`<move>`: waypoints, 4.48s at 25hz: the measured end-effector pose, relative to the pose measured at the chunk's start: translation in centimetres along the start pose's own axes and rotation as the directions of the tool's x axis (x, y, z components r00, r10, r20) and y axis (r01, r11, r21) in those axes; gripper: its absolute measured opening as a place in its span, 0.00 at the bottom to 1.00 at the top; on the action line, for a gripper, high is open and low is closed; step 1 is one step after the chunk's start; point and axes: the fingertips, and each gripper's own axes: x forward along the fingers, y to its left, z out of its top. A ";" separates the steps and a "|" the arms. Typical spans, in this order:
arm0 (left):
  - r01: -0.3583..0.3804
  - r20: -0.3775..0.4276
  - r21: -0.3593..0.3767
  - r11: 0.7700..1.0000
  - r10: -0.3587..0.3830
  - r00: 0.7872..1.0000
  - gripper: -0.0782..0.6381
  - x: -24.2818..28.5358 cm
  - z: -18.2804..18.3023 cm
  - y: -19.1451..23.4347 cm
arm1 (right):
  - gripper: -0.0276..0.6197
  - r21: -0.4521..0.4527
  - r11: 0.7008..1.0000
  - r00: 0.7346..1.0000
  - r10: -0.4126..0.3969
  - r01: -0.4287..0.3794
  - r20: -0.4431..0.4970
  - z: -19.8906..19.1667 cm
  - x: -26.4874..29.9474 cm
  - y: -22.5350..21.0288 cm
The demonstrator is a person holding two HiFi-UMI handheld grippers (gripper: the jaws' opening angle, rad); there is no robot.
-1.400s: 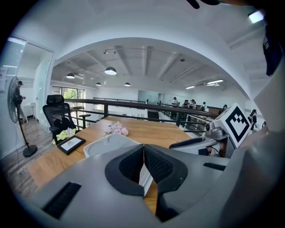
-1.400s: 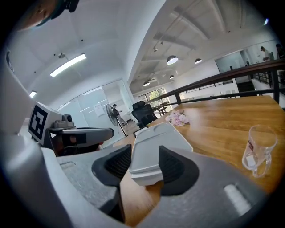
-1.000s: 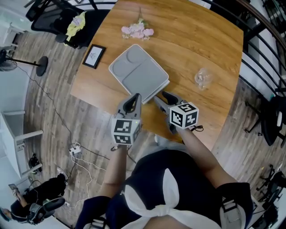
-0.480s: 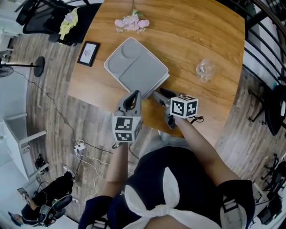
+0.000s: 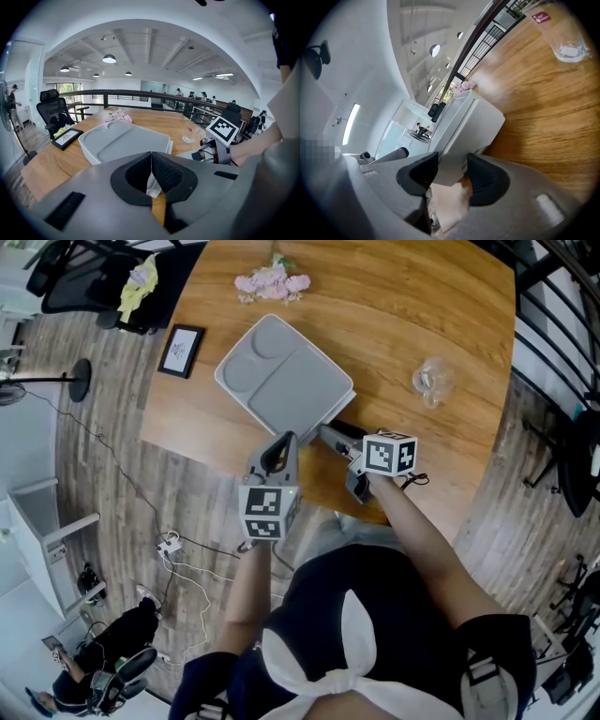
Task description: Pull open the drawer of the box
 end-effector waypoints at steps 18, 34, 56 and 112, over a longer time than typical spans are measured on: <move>-0.010 -0.010 -0.002 1.000 0.010 1.000 0.14 -0.2 -0.3 -0.1 | 0.42 0.230 0.969 0.996 0.091 -0.090 0.006 -0.3 0.4 -0.9; -0.037 -0.046 0.007 0.999 0.038 0.998 0.14 0.1 -1.6 0.8 | 0.29 0.300 0.939 0.986 0.154 -0.166 0.062 -0.4 0.6 -0.4; -0.037 -0.124 0.002 0.999 0.037 0.992 0.14 1.4 -4.5 1.0 | 0.29 0.310 0.942 0.992 0.118 -0.126 0.043 -1.0 -0.1 -0.5; -0.082 -0.061 -0.047 0.996 0.079 0.995 0.13 0.5 -4.3 1.1 | 0.23 0.257 0.966 1.000 0.024 -0.024 0.001 -4.0 -6.0 -0.2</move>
